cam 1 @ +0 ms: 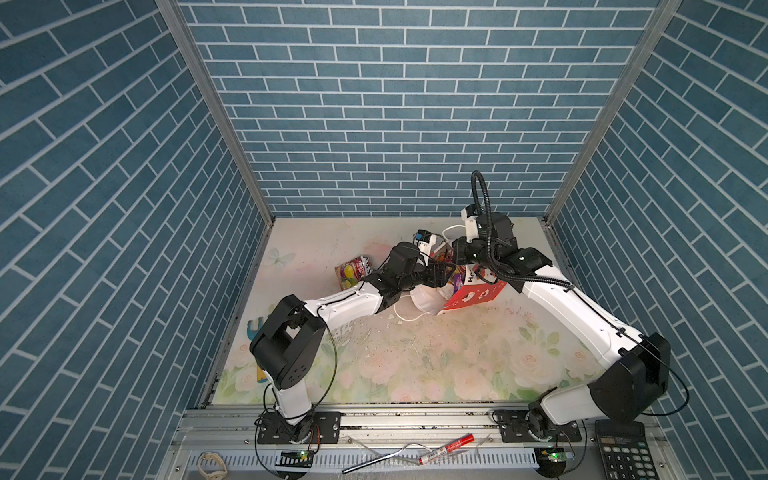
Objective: Take the snacks out of the paper bag
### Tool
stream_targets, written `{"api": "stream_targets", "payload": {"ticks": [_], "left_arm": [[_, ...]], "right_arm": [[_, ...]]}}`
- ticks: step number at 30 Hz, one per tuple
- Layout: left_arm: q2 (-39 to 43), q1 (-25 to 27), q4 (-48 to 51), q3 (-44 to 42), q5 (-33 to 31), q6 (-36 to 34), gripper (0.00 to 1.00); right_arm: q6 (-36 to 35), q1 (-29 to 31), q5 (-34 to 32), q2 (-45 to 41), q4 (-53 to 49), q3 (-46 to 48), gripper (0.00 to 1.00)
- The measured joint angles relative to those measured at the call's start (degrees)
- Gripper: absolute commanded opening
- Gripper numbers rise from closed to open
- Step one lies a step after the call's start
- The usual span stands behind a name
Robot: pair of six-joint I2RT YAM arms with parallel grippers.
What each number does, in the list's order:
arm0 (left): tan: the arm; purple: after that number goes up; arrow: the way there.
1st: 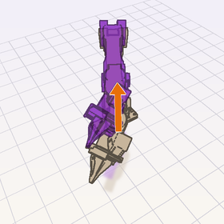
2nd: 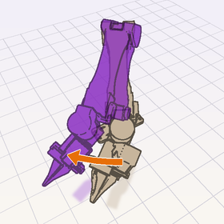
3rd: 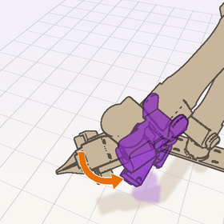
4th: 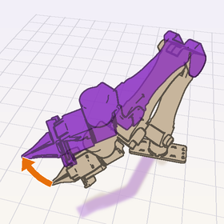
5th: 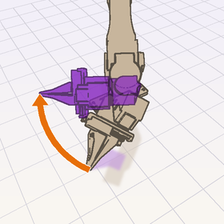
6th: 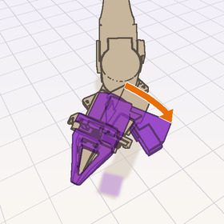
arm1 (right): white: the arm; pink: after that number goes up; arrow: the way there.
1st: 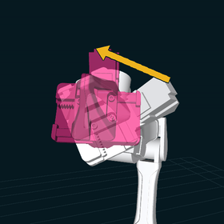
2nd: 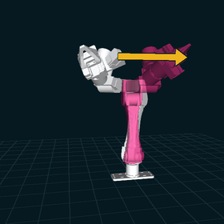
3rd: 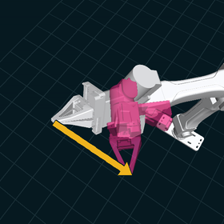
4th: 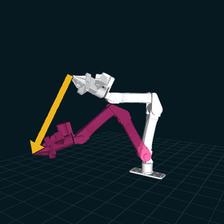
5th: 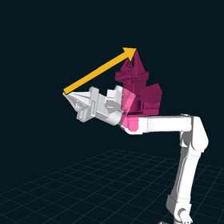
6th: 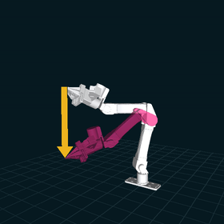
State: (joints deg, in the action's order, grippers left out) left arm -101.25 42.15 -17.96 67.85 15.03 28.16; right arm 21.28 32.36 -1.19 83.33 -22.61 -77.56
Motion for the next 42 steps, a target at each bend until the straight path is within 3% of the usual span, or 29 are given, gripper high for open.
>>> {"api": "stream_targets", "payload": {"ticks": [10, 27, 29, 33, 40, 42], "left_arm": [[-4.22, 0.15, -3.56, 2.84, -2.38, -1.42, 0.74], [-10.29, 0.26, -12.41, 4.48, 5.62, -1.51, 0.79], [-11.43, 0.28, -12.35, 5.92, 5.55, -1.46, 0.79], [-12.33, 0.00, -11.93, 6.95, 4.24, -1.42, 0.79], [-12.35, -0.24, -11.23, 6.95, 2.82, -2.05, 0.79], [-12.46, -0.24, -11.26, 6.95, 2.84, -2.25, 0.79]], "right_arm": [[0.00, -0.28, -0.55, 0.00, 0.24, 0.17, 0.00], [-0.13, -0.33, -1.14, 0.02, -0.15, 0.17, 0.02], [-0.09, -0.37, -0.90, 0.02, -0.20, 0.17, 0.31], [-0.57, -0.31, 0.02, -0.02, -1.44, 0.07, 0.67], [-0.98, -0.28, -1.01, -2.56, -5.70, -0.09, 0.99], [-1.20, -0.28, -1.57, -3.93, -7.41, -0.66, 0.99]]}}
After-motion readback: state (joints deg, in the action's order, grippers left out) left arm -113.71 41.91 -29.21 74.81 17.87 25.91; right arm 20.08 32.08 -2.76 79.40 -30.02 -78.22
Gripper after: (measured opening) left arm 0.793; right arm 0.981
